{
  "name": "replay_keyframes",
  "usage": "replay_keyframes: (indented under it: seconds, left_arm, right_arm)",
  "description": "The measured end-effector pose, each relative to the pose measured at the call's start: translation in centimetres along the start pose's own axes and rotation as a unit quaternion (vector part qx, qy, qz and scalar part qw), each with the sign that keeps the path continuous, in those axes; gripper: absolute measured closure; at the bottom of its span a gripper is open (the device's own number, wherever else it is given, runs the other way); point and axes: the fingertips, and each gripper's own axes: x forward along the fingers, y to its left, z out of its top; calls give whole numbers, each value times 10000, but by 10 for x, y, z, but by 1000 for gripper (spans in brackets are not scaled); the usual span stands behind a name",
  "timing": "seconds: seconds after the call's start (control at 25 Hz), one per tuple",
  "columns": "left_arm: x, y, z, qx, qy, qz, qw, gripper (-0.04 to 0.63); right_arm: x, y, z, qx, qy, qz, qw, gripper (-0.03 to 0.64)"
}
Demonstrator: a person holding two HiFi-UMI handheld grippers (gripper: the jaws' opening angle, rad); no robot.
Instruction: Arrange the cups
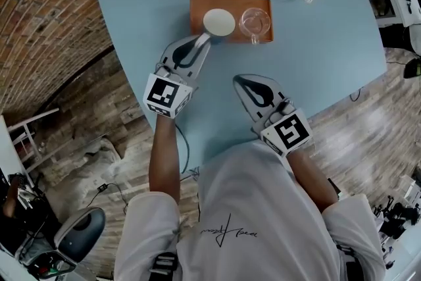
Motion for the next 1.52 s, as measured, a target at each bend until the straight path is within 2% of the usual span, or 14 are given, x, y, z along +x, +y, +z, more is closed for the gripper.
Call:
replay_keyframes:
  seconds: [0.4, 0.72, 1.04, 1.28, 1.52]
  left_arm:
    - [-5, -13, 6, -217, -127, 434, 9987, 537]
    - [-7, -23, 16, -399, -345, 908, 9945, 537]
    - [-15, -23, 23, -504, -525, 1663, 9834, 537]
    - [-17, -26, 22, -255, -464, 2051, 9773, 537]
    - [-14, -18, 23, -343, -582, 2439, 9674, 537]
  right_arm:
    - [-13, -1, 5, 13, -170, -22, 9999, 595]
    - [-23, -1, 13, -19, -292, 5, 9996, 595]
    - [-28, -3, 20, 5, -429, -11, 9991, 595]
    - [-31, 1, 22, 1, -465, 0, 9989, 595]
    - [-37, -1, 21, -9, -452, -49, 9990, 595]
